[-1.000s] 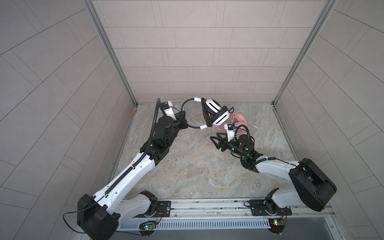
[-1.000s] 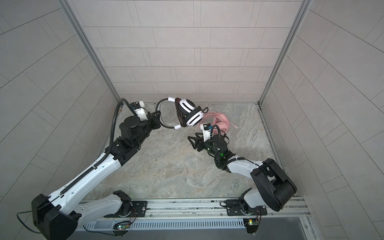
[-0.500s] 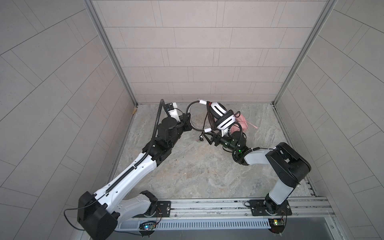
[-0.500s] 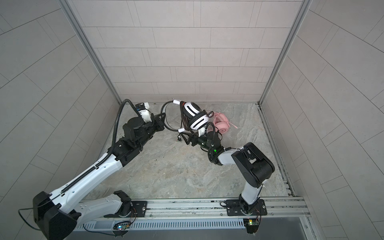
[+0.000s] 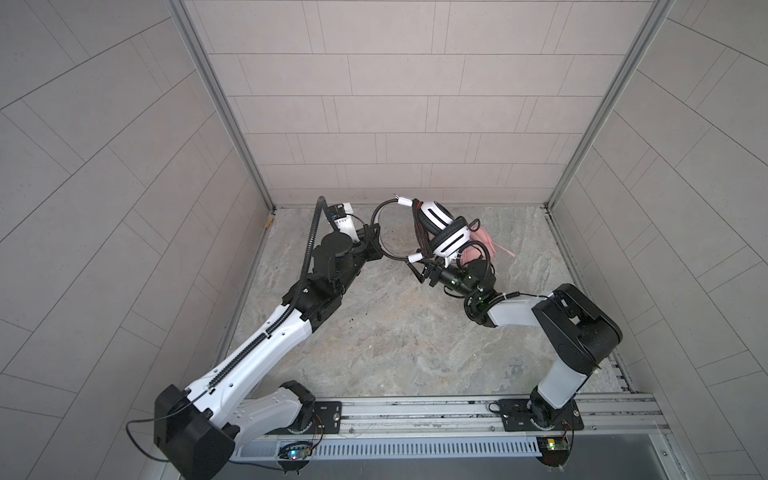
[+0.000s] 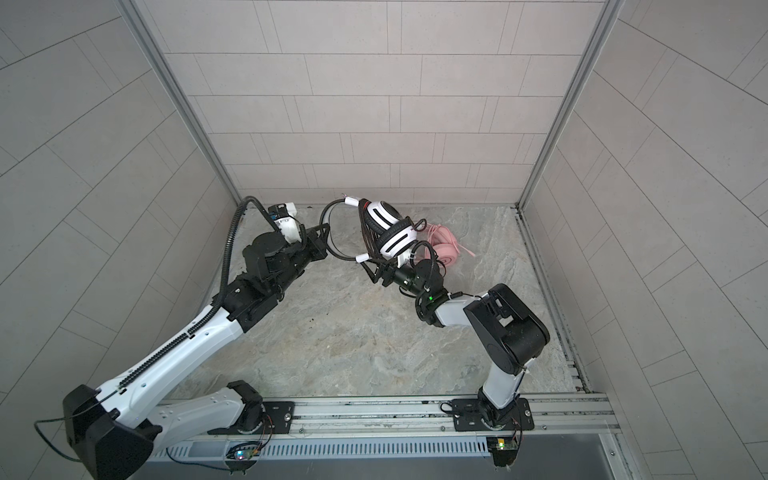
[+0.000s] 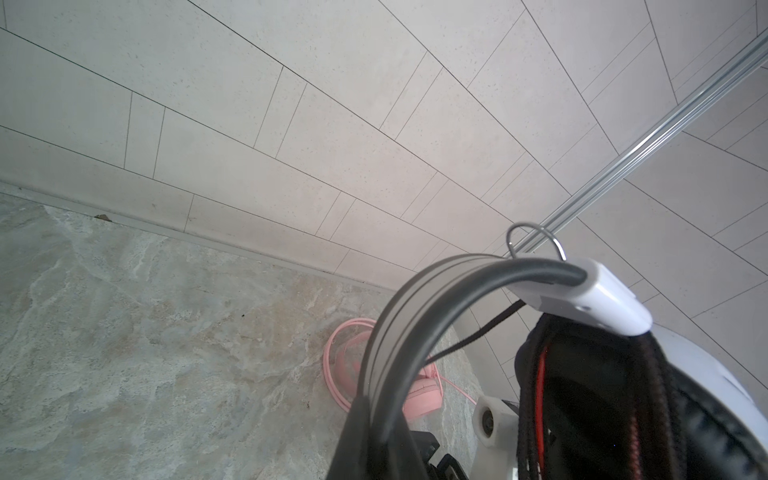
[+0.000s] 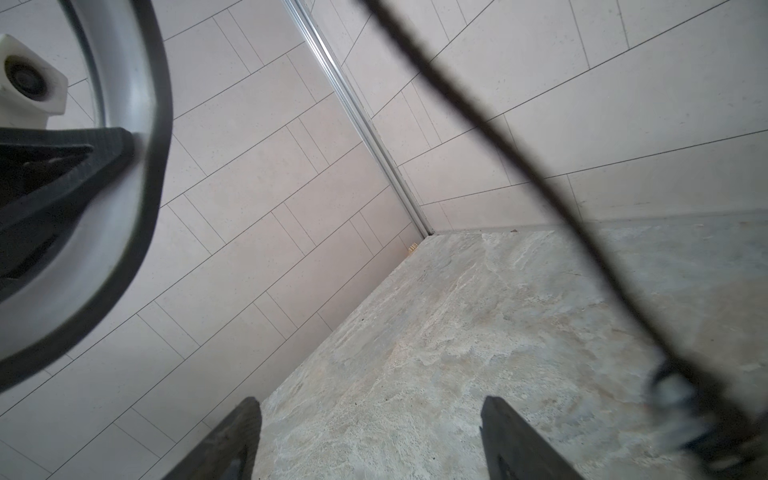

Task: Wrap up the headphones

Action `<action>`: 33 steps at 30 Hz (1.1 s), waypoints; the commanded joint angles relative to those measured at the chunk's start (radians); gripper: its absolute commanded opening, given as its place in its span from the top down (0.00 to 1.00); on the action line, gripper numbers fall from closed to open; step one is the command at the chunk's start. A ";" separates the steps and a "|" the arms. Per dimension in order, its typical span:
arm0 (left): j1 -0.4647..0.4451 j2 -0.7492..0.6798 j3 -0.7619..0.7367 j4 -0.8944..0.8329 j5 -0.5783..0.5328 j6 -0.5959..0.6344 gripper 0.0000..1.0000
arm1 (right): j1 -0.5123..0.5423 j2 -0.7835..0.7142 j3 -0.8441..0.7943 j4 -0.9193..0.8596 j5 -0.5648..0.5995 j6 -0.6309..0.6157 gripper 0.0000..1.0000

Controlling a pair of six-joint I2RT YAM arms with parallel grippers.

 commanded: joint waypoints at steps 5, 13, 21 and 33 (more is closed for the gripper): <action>-0.013 -0.036 0.055 0.086 0.023 -0.049 1.00 | -0.023 -0.043 -0.016 -0.064 0.025 -0.027 0.16; -0.021 -0.045 0.055 0.084 0.020 -0.049 1.00 | -0.023 -0.029 -0.003 -0.050 0.011 -0.004 0.17; -0.033 -0.044 0.061 0.083 0.024 -0.056 1.00 | -0.023 0.001 0.028 -0.070 -0.017 -0.001 0.23; -0.037 -0.057 0.053 0.084 -0.157 0.037 1.00 | -0.022 0.021 -0.028 0.023 -0.058 0.090 0.79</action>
